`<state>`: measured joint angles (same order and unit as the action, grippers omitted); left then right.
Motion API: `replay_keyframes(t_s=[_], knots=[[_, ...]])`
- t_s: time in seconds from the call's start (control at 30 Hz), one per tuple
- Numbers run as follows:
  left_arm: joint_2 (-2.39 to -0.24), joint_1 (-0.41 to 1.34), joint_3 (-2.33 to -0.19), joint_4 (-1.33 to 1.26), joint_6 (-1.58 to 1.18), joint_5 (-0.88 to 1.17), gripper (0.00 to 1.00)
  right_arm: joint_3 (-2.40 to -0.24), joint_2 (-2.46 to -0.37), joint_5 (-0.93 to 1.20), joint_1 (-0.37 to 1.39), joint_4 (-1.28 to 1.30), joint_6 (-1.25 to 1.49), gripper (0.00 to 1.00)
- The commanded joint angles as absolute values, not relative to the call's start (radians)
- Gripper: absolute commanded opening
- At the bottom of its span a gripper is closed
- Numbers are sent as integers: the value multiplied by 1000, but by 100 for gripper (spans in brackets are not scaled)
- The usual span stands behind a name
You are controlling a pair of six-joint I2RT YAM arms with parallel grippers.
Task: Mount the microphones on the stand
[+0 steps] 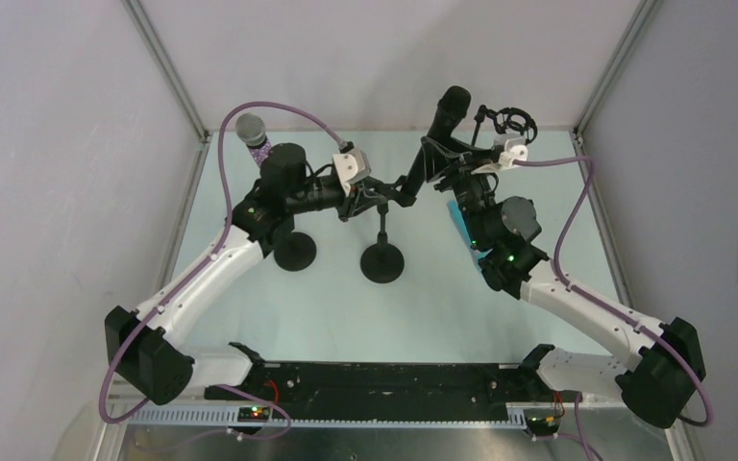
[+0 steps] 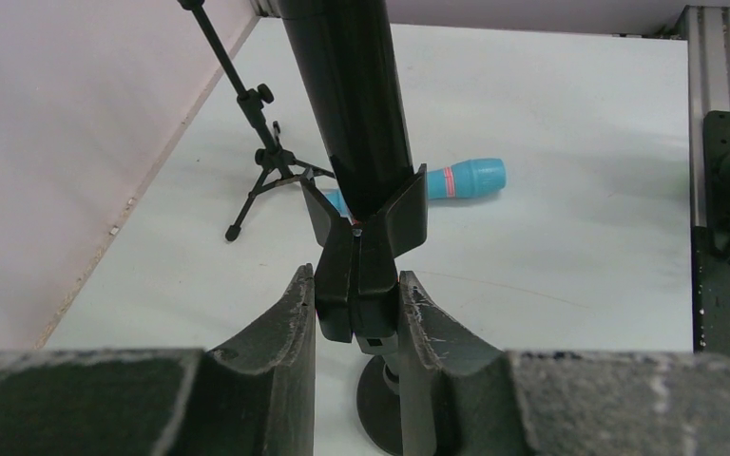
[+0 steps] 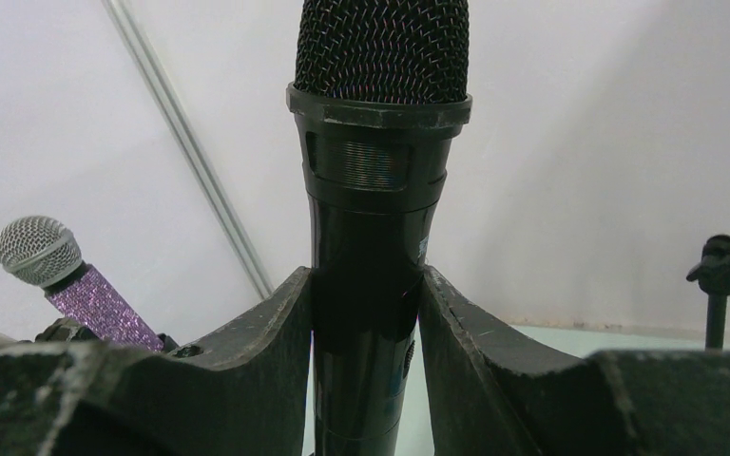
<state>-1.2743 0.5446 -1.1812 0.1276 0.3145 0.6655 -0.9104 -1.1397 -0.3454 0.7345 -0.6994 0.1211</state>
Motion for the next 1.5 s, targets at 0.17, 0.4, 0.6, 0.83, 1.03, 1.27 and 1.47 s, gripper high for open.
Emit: replay_keyframes(t_s=[0.17,0.4,0.6,0.83,1.03,1.27,1.47], knots=[[-1252,548,-1169,82,330,618,0,-871,-1171,-575,848,-943,97,0],[-1251,548,-1164,81,337,620,0,-852,-1185,-600,879,-967,57,0],[-1255,550,-1167,80,339,617,0,-836,-1195,-610,892,-973,52,0],[-1256,552,-1169,80,341,616,0,-825,-1218,-642,917,-995,48,0],[-1258,555,-1168,81,343,617,0,-803,-1226,-686,940,-1025,58,0],[-1262,559,-1172,80,337,609,0,-793,-1224,-700,958,-1046,63,0],[-1264,564,-1178,80,330,598,39,-793,-1225,-679,955,-1067,66,0]])
